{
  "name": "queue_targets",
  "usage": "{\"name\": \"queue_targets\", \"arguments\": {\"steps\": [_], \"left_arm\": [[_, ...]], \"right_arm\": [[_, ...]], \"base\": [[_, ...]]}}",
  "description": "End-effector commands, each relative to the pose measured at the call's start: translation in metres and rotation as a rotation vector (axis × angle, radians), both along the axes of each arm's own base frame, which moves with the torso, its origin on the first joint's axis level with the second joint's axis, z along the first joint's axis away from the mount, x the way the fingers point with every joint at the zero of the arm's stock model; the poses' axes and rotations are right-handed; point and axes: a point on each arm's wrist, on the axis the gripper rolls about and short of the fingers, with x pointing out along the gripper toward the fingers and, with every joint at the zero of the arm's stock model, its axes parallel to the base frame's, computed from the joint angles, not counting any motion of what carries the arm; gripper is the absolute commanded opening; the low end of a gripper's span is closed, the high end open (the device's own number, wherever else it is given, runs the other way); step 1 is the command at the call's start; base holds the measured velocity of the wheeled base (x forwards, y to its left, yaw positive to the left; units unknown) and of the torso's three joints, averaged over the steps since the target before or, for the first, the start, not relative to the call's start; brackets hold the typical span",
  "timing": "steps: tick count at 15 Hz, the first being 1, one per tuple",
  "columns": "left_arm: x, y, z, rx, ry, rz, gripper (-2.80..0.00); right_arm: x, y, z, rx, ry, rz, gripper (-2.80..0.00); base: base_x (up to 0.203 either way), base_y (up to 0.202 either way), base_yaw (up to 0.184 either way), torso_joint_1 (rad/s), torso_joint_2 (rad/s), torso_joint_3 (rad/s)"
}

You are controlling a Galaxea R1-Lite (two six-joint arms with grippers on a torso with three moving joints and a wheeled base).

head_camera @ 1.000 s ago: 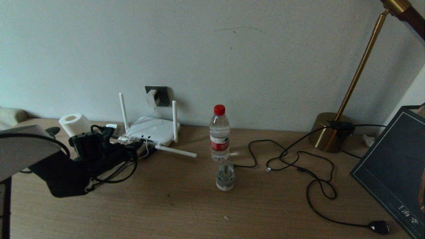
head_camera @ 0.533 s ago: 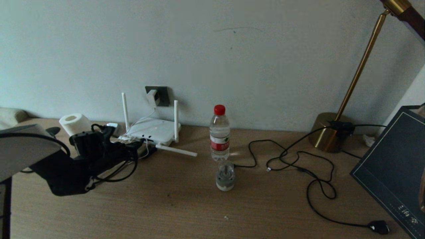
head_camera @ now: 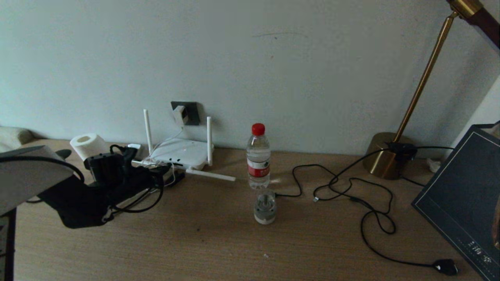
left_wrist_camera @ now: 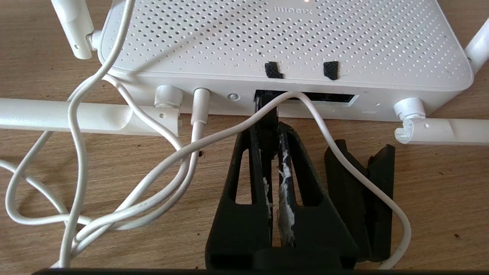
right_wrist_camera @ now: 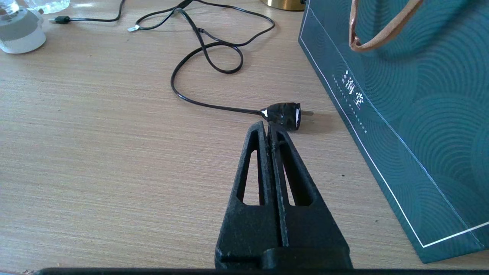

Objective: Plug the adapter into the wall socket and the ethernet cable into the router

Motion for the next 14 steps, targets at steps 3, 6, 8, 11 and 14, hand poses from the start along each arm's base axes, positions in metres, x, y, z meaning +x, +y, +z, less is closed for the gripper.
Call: {"name": "queue_targets", "arguments": {"steps": [3,6,8,11,14], "left_arm": [[0.0018,-0.0001,-0.0029,0.001,0.003,0.0,-2.8],[0.004,0.0001,-0.0033,0.001,0.0,0.0,-2.8],[0.0045,0.0002,-0.0033,0.002,-0.002,0.0,-2.8],[0.0051,-0.001,-0.0042,0.002,0.0,0.0,-2.8],[0.0054,-0.0044,-0.0042,0.006,0.0,0.005,-2.8]], "right_arm": [[0.0,0.0,-0.0002,0.0,0.001,0.001,-2.8],[0.0001,0.0,-0.0001,0.0,0.003,0.002,-2.8],[0.0001,0.0,-0.0001,0.0,0.003,0.001,-2.8],[0.0001,0.0,-0.0001,0.0,0.003,0.001,-2.8],[0.0001,0.0,-0.0001,0.0,0.003,0.001,-2.8]], "base": [[0.0,0.0,0.0,0.0,0.0,0.0],[0.0,0.0,0.0,0.0,0.0,0.0],[0.0,0.0,0.0,0.0,0.0,0.0],[0.0,0.0,0.0,0.0,0.0,0.0],[0.0,0.0,0.0,0.0,0.0,0.0]]}}
